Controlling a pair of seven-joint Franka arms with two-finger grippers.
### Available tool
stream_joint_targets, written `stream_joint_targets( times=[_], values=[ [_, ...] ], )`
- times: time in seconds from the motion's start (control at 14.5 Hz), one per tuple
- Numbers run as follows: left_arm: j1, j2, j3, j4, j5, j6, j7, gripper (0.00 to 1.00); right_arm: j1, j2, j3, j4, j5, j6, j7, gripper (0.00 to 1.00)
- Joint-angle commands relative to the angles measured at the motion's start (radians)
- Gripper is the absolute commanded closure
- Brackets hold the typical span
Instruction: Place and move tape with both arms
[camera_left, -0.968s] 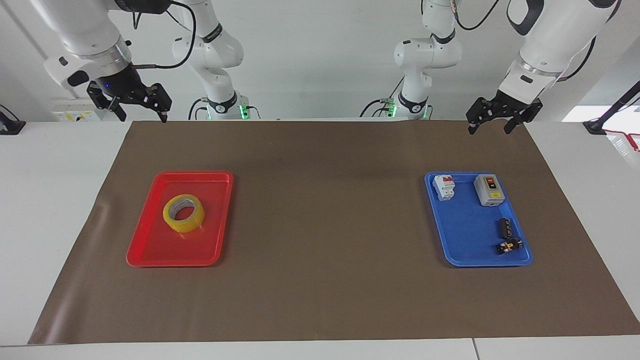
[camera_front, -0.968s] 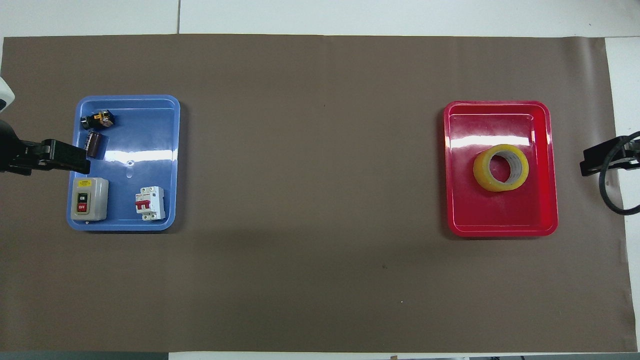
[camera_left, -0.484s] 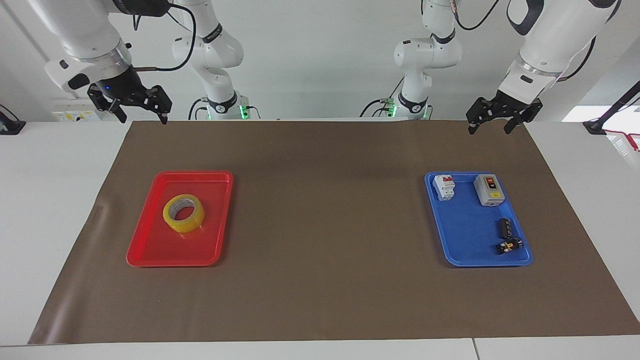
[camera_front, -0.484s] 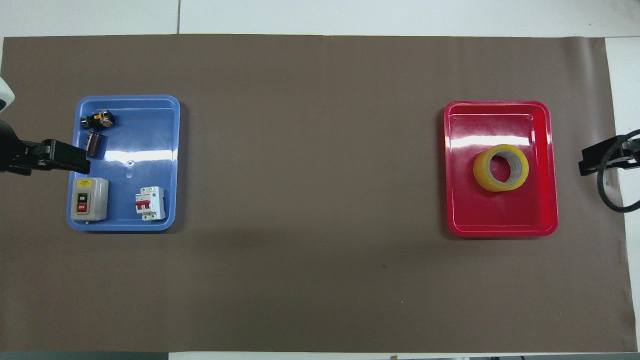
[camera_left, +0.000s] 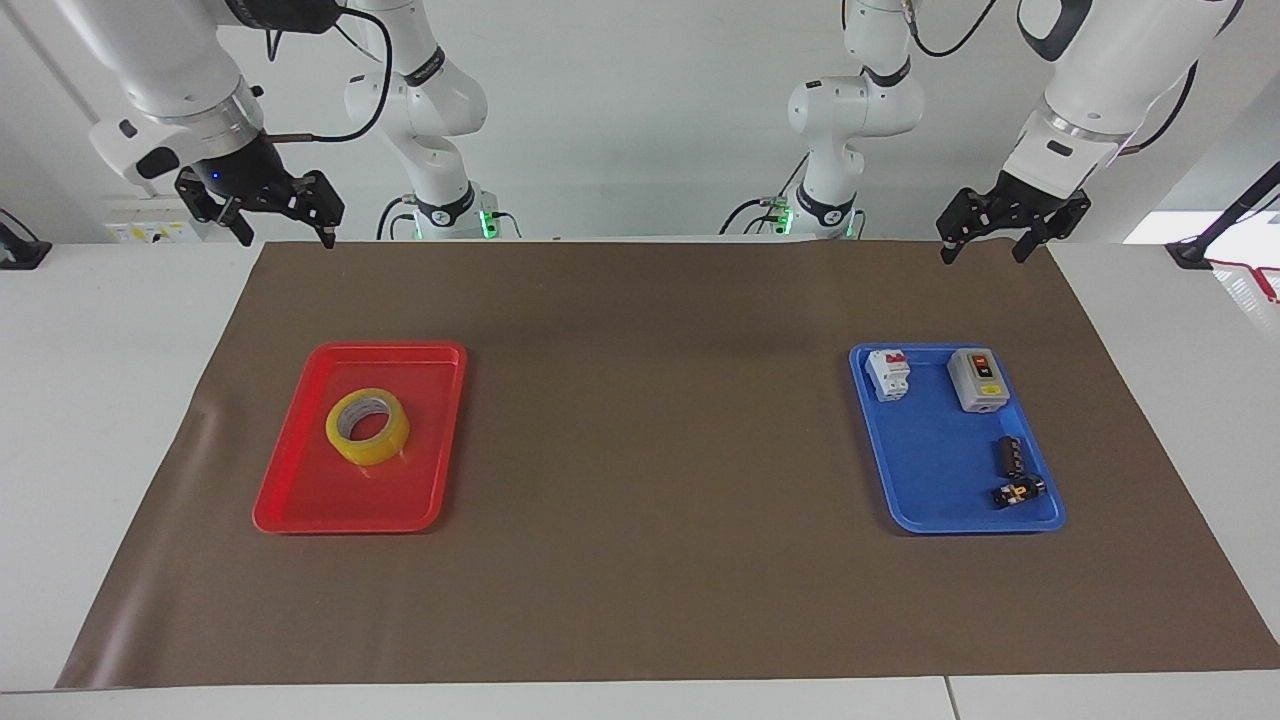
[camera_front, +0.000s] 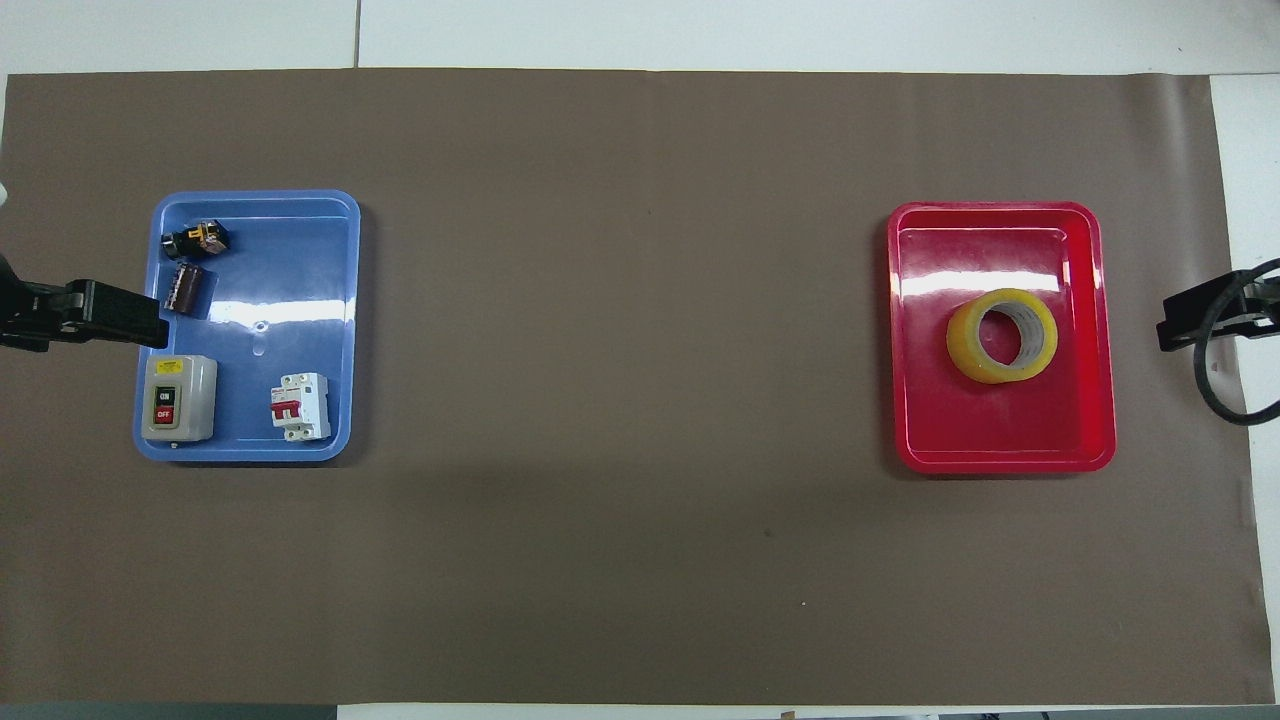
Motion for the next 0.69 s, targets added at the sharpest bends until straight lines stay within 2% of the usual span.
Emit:
stream_joint_targets(
  times=[0.0,0.62],
  values=[
    [0.005,-0.032,0.007,-0.004,0.0,-0.014,0.006,0.0,-0.005,0.001,0.006,-0.003,0.012,0.028,0.003,0.0],
    [0.005,-0.035,0.007,-0.024,0.0,0.021,0.006,0.0,-0.005,0.001,0.006,-0.003,0.013,0.032,0.008,0.0]
  ],
)
